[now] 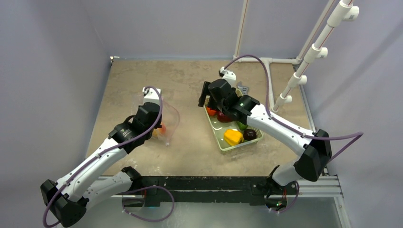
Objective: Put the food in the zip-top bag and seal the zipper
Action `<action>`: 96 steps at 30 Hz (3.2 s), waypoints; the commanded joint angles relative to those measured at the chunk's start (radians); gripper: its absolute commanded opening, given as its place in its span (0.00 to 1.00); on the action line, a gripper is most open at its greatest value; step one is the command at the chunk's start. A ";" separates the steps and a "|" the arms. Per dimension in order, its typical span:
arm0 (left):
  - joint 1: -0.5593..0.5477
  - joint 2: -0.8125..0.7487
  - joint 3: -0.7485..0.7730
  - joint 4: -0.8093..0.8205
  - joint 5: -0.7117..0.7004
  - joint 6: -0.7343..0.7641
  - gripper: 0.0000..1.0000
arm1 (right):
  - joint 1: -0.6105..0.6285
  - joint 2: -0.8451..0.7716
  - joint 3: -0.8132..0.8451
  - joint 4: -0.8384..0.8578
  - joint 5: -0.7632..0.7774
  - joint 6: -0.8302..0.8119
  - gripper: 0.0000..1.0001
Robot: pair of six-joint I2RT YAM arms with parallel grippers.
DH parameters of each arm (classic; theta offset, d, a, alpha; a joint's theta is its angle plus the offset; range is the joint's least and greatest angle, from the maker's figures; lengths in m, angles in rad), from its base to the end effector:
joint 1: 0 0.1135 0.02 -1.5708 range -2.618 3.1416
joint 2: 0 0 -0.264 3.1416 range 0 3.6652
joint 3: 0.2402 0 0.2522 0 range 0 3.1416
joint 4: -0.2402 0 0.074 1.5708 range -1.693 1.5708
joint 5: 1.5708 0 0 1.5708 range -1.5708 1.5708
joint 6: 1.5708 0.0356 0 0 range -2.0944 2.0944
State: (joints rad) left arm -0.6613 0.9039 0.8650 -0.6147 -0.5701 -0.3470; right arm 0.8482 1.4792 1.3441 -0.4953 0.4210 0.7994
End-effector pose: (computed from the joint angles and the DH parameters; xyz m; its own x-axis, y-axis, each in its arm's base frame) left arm 0.1589 -0.0993 0.3081 -0.5121 0.0357 -0.8582 0.0050 0.9992 0.0386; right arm 0.2309 0.2399 0.3401 -0.6061 0.3020 -0.7359 -0.0456 0.9104 0.4112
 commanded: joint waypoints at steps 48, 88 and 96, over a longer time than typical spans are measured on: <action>0.004 -0.014 -0.003 0.031 -0.019 0.008 0.00 | -0.212 0.379 -0.016 0.207 -0.067 -0.244 0.84; 0.003 -0.012 -0.003 0.031 -0.017 0.008 0.00 | -0.179 0.015 -0.045 0.150 -0.132 -0.261 0.20; 0.003 -0.018 -0.003 0.031 -0.016 0.007 0.00 | -0.060 -0.097 -0.090 0.244 -0.231 -0.314 0.20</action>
State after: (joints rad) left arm -0.6613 0.9047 0.8650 -0.6155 -0.5766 -0.3470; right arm 0.7242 1.4334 1.2709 -0.3283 0.2588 0.5320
